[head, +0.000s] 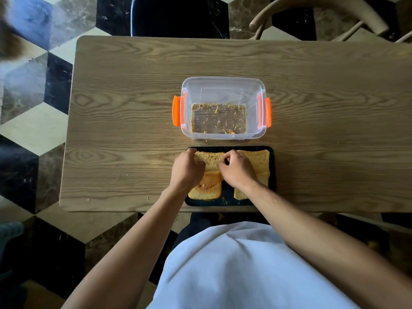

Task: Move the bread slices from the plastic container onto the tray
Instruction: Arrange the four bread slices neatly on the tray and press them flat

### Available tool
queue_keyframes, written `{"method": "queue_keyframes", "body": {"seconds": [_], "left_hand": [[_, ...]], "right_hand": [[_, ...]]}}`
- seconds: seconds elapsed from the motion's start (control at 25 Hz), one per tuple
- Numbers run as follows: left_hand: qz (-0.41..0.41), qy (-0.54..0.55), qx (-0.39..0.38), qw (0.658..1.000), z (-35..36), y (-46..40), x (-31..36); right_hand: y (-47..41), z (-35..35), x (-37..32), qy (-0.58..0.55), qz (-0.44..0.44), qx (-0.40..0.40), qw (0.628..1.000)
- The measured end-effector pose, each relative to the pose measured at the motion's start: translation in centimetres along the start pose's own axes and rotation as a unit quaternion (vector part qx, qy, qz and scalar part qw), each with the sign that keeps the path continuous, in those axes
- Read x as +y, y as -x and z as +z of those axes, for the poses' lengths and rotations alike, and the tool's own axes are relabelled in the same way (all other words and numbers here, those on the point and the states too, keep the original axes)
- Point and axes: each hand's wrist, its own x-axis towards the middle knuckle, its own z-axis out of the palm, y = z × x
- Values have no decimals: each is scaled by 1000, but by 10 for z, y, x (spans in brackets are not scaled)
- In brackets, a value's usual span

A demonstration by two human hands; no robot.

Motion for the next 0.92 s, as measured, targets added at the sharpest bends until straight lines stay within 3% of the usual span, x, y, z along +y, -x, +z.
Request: {"method": "queue_keyframes", "body": {"seconds": [0.92], "left_hand": [[51,-81,-26,995,17,11,-5]], "right_hand": [[-3,27,-8,-52,-25,20,998]]}}
